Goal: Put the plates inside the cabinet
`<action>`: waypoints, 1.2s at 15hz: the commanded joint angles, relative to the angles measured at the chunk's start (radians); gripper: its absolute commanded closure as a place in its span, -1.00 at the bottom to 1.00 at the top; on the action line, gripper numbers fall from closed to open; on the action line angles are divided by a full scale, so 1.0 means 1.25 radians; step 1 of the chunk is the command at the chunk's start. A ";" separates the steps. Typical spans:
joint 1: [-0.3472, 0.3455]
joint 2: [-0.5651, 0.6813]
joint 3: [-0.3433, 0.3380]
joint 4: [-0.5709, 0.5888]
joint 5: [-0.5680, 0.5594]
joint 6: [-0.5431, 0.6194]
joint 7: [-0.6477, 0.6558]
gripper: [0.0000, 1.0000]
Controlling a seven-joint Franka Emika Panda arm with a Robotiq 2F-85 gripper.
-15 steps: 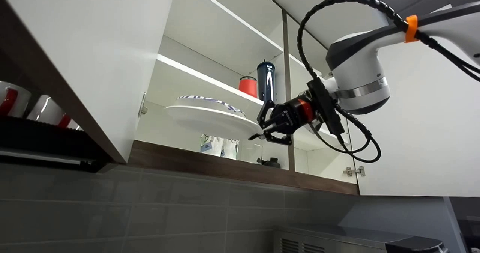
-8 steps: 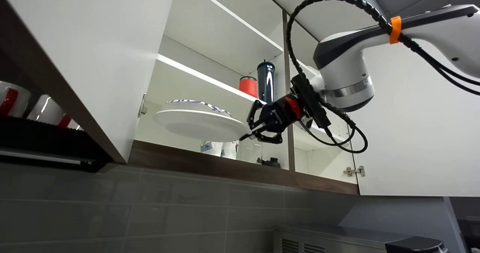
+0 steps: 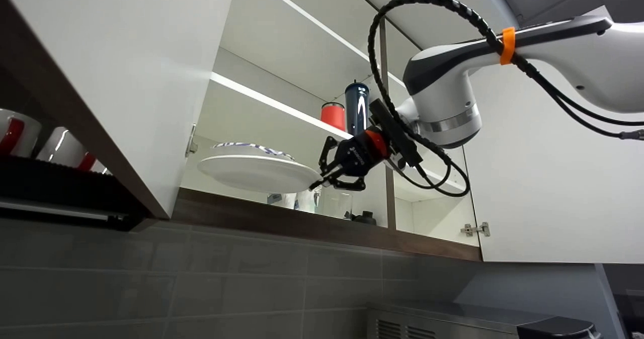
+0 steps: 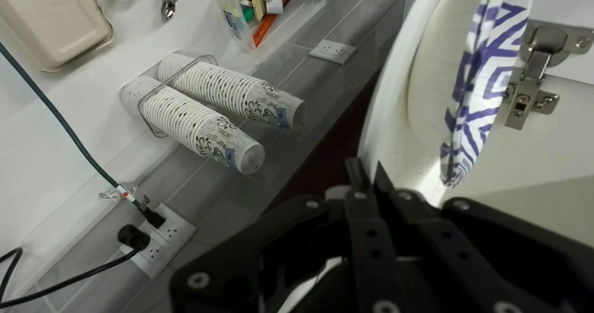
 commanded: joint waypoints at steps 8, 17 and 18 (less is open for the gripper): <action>0.032 0.071 -0.006 0.062 -0.081 0.040 0.086 0.98; 0.039 0.110 -0.008 0.092 -0.099 0.086 0.129 0.98; 0.041 0.114 -0.008 0.094 -0.099 0.090 0.133 0.98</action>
